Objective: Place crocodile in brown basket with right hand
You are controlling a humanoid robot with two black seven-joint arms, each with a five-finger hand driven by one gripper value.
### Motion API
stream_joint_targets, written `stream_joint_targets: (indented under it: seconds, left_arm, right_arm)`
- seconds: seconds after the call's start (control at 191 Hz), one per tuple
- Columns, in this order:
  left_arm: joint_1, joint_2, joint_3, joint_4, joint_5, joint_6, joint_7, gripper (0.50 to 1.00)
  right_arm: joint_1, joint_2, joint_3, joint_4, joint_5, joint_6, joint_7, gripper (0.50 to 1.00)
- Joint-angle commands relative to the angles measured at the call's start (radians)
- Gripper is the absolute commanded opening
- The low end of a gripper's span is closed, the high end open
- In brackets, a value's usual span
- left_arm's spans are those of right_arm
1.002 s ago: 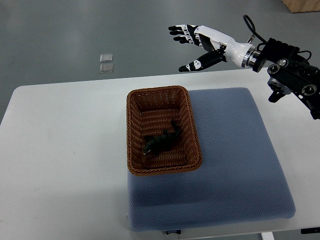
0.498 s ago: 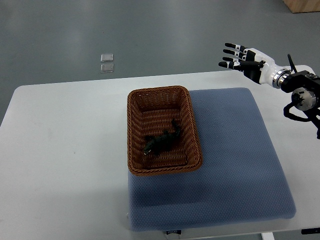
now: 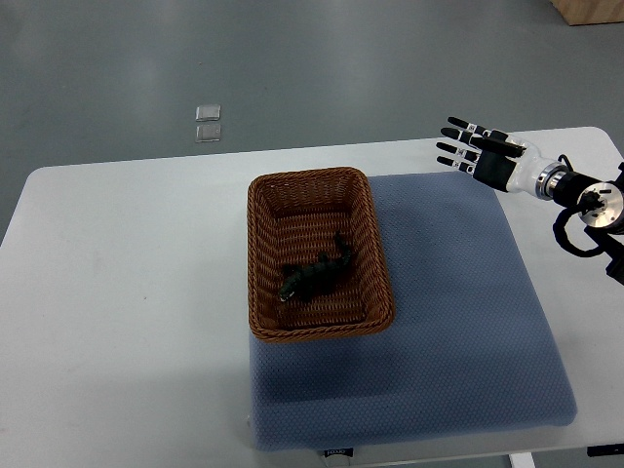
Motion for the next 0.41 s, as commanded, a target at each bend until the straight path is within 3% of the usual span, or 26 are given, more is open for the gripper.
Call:
stream_joint_targets:
  seconds: [0.0,0.147,0.404]
  left_arm:
    - [0.000,0.000,0.000,0.000,0.000,0.001,0.000,1.000]
    - [0.000,0.000,0.000,0.000,0.000,0.001,0.000,1.000]
    - [0.000,0.000,0.000,0.000,0.001,0.000,0.000,1.000]
  right_arm:
    - [0.000,0.006,0.002,0.000,0.017,0.005,0.010,0.934]
    - [0.000,0.004,0.005,0.003,0.013,0.008,0.014,0.934]
    - [0.000,0.001,0.002,0.006,0.007,0.095,0.014,0.934]
